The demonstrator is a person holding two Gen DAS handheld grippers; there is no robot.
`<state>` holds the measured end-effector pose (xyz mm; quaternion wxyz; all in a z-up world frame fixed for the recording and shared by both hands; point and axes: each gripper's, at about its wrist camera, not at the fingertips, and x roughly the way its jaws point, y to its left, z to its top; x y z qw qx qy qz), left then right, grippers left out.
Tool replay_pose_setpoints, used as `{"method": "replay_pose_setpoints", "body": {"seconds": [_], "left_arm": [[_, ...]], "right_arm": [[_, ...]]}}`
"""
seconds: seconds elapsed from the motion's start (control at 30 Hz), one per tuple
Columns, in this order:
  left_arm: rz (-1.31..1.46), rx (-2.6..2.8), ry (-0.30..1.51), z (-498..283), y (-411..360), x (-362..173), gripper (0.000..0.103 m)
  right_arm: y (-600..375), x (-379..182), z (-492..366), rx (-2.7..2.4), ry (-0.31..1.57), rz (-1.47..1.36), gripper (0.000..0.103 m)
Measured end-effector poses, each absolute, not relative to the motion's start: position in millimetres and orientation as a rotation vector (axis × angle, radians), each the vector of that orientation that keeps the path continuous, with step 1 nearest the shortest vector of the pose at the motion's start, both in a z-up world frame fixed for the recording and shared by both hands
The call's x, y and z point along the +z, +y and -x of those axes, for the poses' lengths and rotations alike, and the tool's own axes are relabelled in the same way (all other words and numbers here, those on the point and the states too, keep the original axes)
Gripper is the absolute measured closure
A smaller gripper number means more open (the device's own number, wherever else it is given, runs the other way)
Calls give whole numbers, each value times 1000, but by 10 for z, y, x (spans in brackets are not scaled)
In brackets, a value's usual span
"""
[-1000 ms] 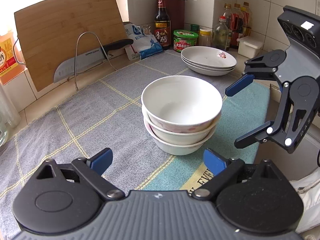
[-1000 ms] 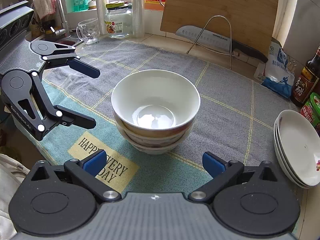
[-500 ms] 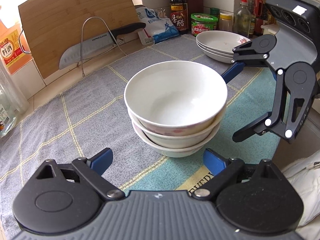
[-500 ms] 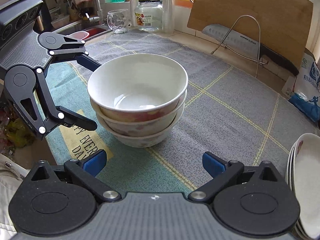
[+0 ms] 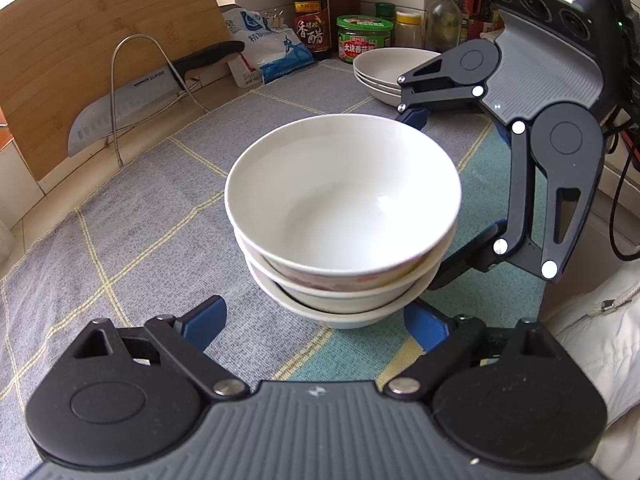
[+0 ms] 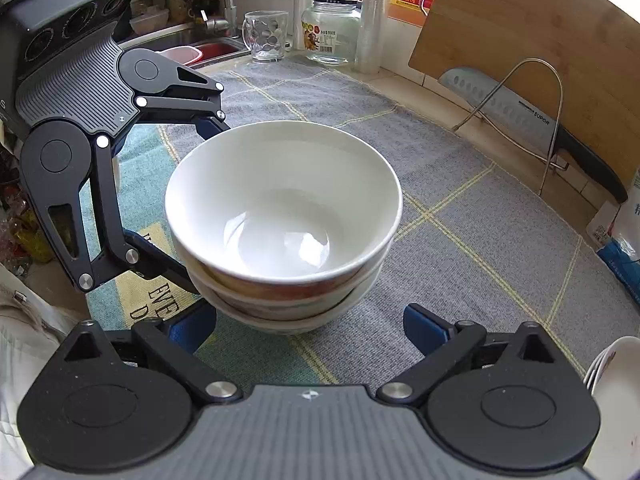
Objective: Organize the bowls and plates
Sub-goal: 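Grip the three-bowl stack from opposite sides with both tools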
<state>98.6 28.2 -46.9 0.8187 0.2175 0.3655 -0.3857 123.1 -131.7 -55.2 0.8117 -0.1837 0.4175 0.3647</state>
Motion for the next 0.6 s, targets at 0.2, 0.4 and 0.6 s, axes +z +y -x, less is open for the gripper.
{"method": "replay_pose_setpoints", "body": {"seconds": [0.2,0.4,0.6], "left_arm": [[-490,-972,763,-1101,343,-494,12],[-551,-1071,735,-1158,302,-489,14],[-573,-1116,737,-1174,293,-477,21]], "right_arm": [[-1218,-538,-1241,740,923,424,1],[-1198,-520,-1260,766,937,447,5],[-1228,-512,-1315,854,950,437,18]]}}
